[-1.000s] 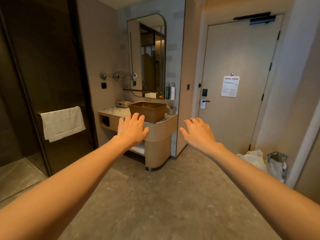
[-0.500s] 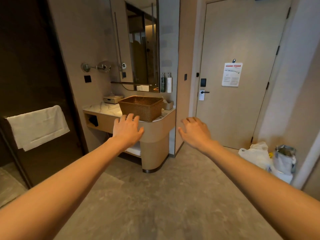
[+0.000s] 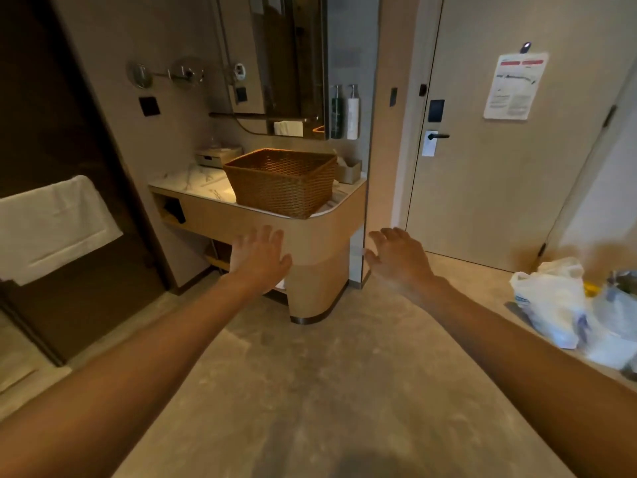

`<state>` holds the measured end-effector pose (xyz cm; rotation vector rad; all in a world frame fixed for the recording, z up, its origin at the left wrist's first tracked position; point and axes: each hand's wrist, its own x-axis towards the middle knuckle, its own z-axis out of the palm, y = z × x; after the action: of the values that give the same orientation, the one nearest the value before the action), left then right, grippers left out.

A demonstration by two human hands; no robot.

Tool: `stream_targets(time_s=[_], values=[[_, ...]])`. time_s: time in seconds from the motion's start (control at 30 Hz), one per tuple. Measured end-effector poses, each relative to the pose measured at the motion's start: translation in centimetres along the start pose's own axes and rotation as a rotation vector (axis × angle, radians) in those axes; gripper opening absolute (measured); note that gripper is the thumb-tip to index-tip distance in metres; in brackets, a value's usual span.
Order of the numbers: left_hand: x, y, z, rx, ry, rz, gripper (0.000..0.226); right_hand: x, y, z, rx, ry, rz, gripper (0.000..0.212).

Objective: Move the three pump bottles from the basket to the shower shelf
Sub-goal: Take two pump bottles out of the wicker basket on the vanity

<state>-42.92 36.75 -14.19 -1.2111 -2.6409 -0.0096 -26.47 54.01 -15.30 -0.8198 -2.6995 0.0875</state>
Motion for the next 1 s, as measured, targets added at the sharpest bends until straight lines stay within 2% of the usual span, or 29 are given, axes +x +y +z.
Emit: stream_targets(time_s=[0.3, 0.53, 0.73, 0.87, 1.0], values=[[14.5, 0.6, 7.2, 0.041, -0.106, -0.022, 0.055, 15.0, 5.6, 7.8, 0.023, -0.148, -0.022, 0.047], [26.9, -3.3, 11.3, 0.001, -0.062, -0.075, 0.055, 28.6, 5.6, 12.2, 0.016, -0.125, -0.094, 0.048], [36.8, -7.2, 15.6, -0.036, -0.024, -0.06, 0.052, 39.3, 4.4, 17.3, 0.006, -0.203, -0.107, 0.049], [44.6, -9.5, 16.1, -0.124, 0.09, -0.001, 0.048, 46.6, 3.5, 18.5, 0.099, -0.111, -0.122, 0.036], [50.5, -10.7, 16.6, -0.108, 0.086, -0.005, 0.045, 52.2, 3.5, 19.6, 0.152, -0.066, -0.15, 0.039]])
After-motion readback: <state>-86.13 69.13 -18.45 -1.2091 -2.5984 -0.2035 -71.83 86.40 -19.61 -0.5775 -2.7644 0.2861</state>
